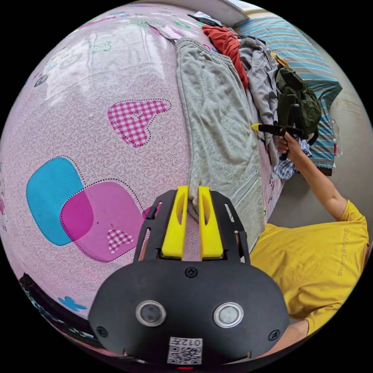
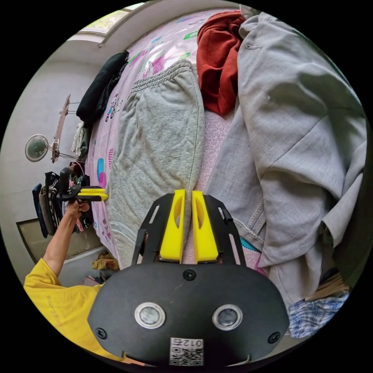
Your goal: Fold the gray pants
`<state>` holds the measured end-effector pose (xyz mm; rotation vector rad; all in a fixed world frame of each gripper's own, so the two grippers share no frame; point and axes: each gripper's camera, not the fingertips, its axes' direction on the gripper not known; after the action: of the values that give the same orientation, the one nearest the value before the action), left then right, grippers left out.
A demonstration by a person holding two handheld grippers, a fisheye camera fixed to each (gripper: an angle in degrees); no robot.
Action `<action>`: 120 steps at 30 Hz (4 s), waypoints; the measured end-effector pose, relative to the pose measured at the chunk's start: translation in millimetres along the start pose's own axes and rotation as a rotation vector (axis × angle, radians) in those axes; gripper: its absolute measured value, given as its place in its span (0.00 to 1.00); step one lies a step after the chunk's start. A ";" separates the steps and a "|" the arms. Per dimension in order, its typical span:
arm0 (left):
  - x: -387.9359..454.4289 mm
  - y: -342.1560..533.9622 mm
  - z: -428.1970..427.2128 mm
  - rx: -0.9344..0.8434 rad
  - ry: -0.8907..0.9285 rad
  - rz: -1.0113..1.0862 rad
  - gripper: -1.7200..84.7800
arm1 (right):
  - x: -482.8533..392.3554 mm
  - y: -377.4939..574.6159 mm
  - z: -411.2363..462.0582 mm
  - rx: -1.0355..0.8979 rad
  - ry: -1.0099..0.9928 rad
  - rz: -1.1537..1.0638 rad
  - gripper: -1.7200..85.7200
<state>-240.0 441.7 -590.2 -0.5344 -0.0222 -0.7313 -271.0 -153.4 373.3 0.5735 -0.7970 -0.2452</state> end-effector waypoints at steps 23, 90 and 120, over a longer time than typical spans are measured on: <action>315.3 215.8 -36.0 0.112 -0.107 0.142 0.02 | -177.7 329.0 68.4 -0.049 0.147 -0.576 0.02; 306.1 462.6 -132.7 0.225 0.424 -0.492 0.15 | 60.5 511.2 127.8 -0.109 -0.541 0.142 0.12; 204.7 517.0 -121.5 0.196 0.608 -0.384 0.11 | 138.7 511.2 120.3 -0.264 -0.687 0.136 0.07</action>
<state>225.0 574.6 -890.3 -0.1016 0.3753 -1.2301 -266.8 161.9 815.6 0.1722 -1.4362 -0.4244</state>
